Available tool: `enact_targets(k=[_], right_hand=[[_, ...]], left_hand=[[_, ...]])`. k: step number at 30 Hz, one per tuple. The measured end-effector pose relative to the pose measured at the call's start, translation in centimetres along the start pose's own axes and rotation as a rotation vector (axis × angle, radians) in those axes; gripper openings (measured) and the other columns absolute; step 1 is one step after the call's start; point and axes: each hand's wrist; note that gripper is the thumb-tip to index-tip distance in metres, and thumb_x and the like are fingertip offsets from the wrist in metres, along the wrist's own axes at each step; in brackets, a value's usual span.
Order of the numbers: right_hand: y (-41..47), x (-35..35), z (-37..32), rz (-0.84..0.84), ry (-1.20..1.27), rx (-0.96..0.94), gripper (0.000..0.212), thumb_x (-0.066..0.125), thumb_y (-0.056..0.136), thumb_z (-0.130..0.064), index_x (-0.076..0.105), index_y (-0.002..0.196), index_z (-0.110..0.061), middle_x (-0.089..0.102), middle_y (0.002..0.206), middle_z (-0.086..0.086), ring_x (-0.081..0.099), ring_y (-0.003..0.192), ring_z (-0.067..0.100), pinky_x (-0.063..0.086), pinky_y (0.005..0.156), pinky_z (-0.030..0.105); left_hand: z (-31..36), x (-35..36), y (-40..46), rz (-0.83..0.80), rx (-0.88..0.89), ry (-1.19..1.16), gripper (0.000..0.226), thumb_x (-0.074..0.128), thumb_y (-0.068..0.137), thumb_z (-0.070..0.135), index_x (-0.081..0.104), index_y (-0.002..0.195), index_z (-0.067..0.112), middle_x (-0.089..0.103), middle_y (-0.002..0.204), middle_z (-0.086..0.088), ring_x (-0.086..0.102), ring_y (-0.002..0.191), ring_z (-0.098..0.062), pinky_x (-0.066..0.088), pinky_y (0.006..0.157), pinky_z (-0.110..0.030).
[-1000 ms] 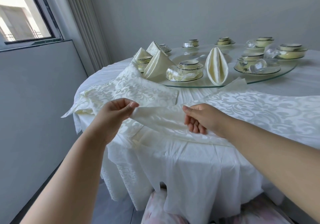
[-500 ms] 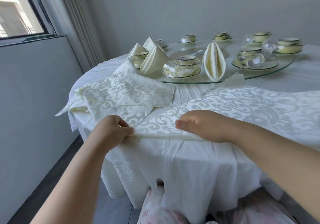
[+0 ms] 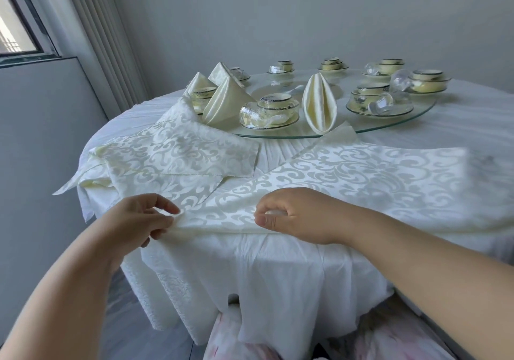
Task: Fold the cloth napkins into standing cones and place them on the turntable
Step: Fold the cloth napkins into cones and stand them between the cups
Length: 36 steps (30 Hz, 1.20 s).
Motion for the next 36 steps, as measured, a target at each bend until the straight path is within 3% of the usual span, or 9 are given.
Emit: enact_targets(k=[6,11,12,16,19,22,26,31,36], right_hand=[[-0.2,0.0,0.4,-0.005,-0.089,-0.018,0.056,0.050,0.085,-0.065,0.048,0.132,-0.035,0.042,0.139,-0.021,0.040,0.126,0.000,0.032,0.104,0.021],[-0.7,0.7,-0.2,0.151,-0.186,-0.082,0.044,0.061,0.075,-0.067,0.057,0.103,-0.034,0.051,0.101,-0.019,0.043,0.098,-0.002,0.040,0.088,0.019],[-0.7,0.7,-0.4,0.169,-0.193,-0.085,0.040,0.062,0.075,-0.066,0.058,0.098,-0.033,0.051,0.097,-0.018,0.044,0.095,-0.002,0.041,0.086,0.020],[-1.0,0.8,-0.8,0.237,-0.230,-0.040,0.034,0.063,0.079,-0.060,0.057,0.095,-0.030,0.054,0.092,-0.015,0.047,0.091,0.003,0.044,0.082,0.024],[-1.5,0.9,-1.1,0.310,-0.284,0.019,0.025,0.058,0.086,-0.050,0.057,0.095,-0.027,0.054,0.088,-0.013,0.049,0.089,0.009,0.042,0.076,0.026],[-2.2,0.5,-1.3,0.343,-0.304,0.058,0.019,0.049,0.095,-0.038,0.058,0.090,-0.022,0.060,0.084,-0.007,0.054,0.082,0.014,0.044,0.072,0.030],[-3.6,-0.5,-2.2,0.203,-0.081,0.041,0.017,0.056,0.092,-0.036,0.061,0.081,-0.024,0.058,0.074,-0.011,0.053,0.071,0.005,0.042,0.065,0.021],[-3.4,-2.9,-1.8,-0.017,0.156,0.044,0.020,0.059,0.091,-0.039,0.069,0.092,-0.022,0.069,0.086,-0.011,0.063,0.079,0.004,0.051,0.077,0.024],[1.2,-7.0,3.9,-0.011,-0.178,0.318,0.051,0.032,0.098,-0.054,0.054,0.125,-0.017,0.057,0.127,0.004,0.053,0.116,0.021,0.038,0.097,0.034]], left_hand=[[0.1,-0.2,-0.4,-0.036,0.017,0.029,0.018,0.060,0.088,0.002,0.072,0.086,0.014,0.052,0.058,-0.003,0.044,0.059,-0.017,0.035,0.055,-0.027],[1.1,-0.4,0.1,-0.104,-0.036,-0.311,0.020,0.062,0.090,0.013,0.077,0.078,0.008,0.057,0.066,-0.004,0.049,0.059,-0.012,0.046,0.059,-0.024],[1.4,-0.5,0.1,-0.165,-0.028,-0.421,0.016,0.068,0.085,0.018,0.077,0.081,0.006,0.057,0.068,-0.005,0.052,0.060,-0.011,0.050,0.060,-0.024],[2.4,-0.9,0.5,-0.333,0.105,-0.556,0.057,0.095,0.044,0.027,0.077,0.094,0.007,0.067,0.077,-0.006,0.066,0.074,-0.012,0.055,0.068,-0.020],[3.4,-0.1,0.8,-0.138,0.200,-0.459,0.016,0.077,0.063,0.013,0.079,0.079,0.016,0.069,0.072,-0.001,0.064,0.068,-0.010,0.054,0.065,-0.018],[4.0,0.3,0.9,0.011,0.310,-0.324,0.005,0.071,0.075,0.011,0.073,0.078,0.015,0.066,0.067,0.005,0.055,0.059,-0.003,0.044,0.066,-0.021],[4.1,-1.0,0.4,-0.047,0.390,-0.399,0.008,0.080,0.066,0.016,0.072,0.069,0.018,0.070,0.090,-0.002,0.062,0.092,-0.014,0.043,0.090,-0.029],[3.2,-1.9,0.1,-0.231,0.424,-0.538,0.030,0.083,0.060,0.029,0.065,0.070,0.007,0.063,0.078,-0.019,0.062,0.080,-0.030,0.054,0.073,-0.026],[3.3,-0.7,0.9,-0.248,0.355,-0.526,0.046,0.091,0.049,0.042,0.070,0.073,0.008,0.061,0.073,-0.014,0.064,0.070,-0.022,0.056,0.068,-0.024]])
Point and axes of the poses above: each hand's wrist, its own y-axis towards the middle knuckle, its own x-axis out of the palm, z = x × y
